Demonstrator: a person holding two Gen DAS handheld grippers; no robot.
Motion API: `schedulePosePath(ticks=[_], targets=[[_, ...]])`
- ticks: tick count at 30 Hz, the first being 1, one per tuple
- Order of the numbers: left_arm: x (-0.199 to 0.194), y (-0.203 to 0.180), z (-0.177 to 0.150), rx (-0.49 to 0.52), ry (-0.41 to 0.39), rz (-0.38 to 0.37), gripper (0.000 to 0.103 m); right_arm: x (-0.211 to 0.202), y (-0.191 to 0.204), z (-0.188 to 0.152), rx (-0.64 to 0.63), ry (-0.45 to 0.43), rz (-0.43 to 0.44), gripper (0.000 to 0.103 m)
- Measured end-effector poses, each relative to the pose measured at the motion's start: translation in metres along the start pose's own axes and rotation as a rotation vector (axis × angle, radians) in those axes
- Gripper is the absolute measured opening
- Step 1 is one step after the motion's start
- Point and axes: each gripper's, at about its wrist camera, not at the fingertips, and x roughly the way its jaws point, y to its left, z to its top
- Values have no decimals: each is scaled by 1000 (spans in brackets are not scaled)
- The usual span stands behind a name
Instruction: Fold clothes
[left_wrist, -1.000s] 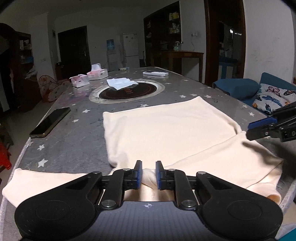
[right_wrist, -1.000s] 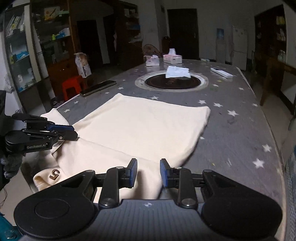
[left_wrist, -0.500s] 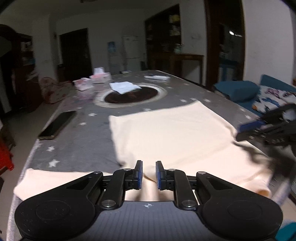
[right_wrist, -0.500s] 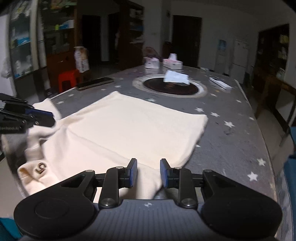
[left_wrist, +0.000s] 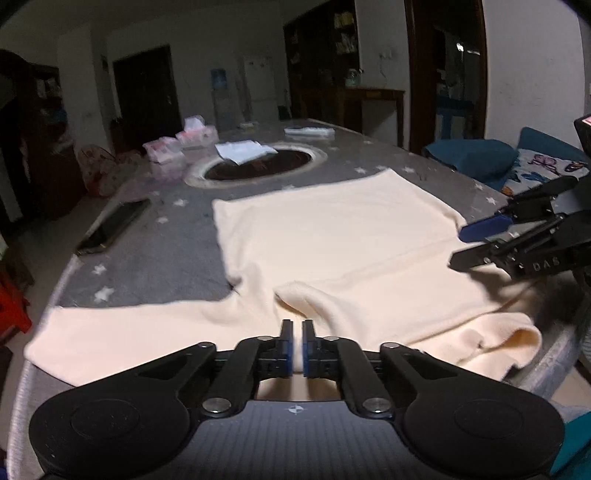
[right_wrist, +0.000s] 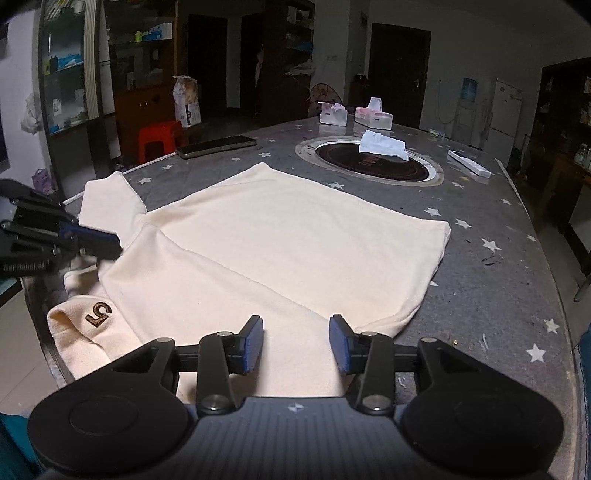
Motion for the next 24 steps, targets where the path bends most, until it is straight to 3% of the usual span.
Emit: schedulePosePath(ticks=[3, 6, 8, 10, 12, 18, 20, 24], targets=[[-3, 7, -1, -32, -5, 32, 1, 1, 0, -1, 4, 4, 1, 43], [-7, 8, 0, -31, -11, -1, 3, 1, 1, -1, 2, 2, 4, 46], [-10, 3, 3, -11, -21, -27, 6, 0, 4, 2, -1, -6, 12, 46], [-6, -1, 3, 11, -12, -37, 17, 0, 7, 5, -10, -15, 24, 46], [-2, -5, 3, 32, -2, -46, 18, 1, 10, 9, -18, -23, 35, 46], [5, -5, -3, 35, 21, -58, 16, 3, 18, 13, -38, -27, 63, 47], [4, -6, -4, 45, 14, -66, 6, 5, 22, 15, -48, -27, 80, 47], [-2, -4, -4, 20, -30, -51, 2, 10, 33, 22, -87, -24, 108, 47]])
